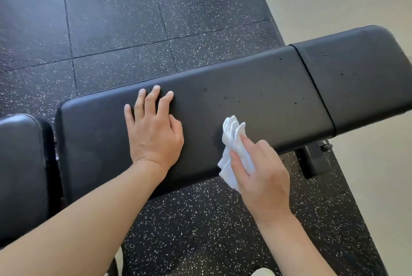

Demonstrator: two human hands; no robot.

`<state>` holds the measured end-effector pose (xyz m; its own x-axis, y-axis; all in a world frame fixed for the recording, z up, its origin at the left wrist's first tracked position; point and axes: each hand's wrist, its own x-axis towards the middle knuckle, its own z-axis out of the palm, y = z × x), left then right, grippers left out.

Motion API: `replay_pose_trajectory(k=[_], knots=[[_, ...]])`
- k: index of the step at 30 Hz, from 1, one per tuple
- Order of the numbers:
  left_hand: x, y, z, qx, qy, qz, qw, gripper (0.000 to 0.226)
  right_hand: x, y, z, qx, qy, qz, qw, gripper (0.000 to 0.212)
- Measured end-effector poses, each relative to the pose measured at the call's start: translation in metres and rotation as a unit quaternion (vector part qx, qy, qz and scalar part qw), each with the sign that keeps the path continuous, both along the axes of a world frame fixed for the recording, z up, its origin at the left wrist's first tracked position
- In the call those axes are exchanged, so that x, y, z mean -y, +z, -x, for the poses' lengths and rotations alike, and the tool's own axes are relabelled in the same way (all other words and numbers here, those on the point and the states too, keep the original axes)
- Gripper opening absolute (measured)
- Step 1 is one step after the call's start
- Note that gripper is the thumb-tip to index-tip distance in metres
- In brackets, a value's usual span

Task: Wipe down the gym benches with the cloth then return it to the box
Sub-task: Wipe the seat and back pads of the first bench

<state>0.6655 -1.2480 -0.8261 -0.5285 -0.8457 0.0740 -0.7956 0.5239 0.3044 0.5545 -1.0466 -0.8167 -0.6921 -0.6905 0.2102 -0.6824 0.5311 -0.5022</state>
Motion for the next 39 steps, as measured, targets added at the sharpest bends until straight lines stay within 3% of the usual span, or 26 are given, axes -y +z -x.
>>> replay_pose_trajectory(k=[6,13,17,22,26,33,36,39], knots=[[0.000,-0.003,0.002,-0.004,0.005,0.005,1.000,0.052,0.092,-0.013,0.013,-0.075,-0.015,-0.006,0.997,0.034],[0.000,0.001,0.005,0.009,0.011,-0.004,1.000,0.057,0.216,0.000,0.047,-0.023,0.010,-0.065,0.998,0.029],[0.001,-0.001,0.004,0.013,0.011,0.004,1.000,0.057,0.196,0.001,0.039,-0.012,0.032,-0.029,0.999,0.033],[0.001,-0.003,0.004,0.014,0.007,0.009,1.000,0.058,0.101,-0.011,0.002,-0.053,0.091,0.017,0.994,0.037],[0.002,-0.006,0.002,0.010,0.003,0.028,1.000,0.056,0.055,-0.013,0.030,-0.078,0.082,0.021,0.993,0.038],[0.002,-0.007,0.003,0.016,0.001,0.032,0.999,0.057,0.147,-0.005,0.104,-0.034,-0.080,-0.018,0.996,0.035],[0.002,-0.006,0.003,0.016,0.002,0.029,0.999,0.057,0.196,-0.002,0.089,-0.024,-0.064,-0.042,0.997,0.032],[0.002,-0.006,0.003,0.018,0.002,0.026,0.999,0.057,0.212,-0.002,0.052,-0.015,0.004,-0.006,1.000,0.023]])
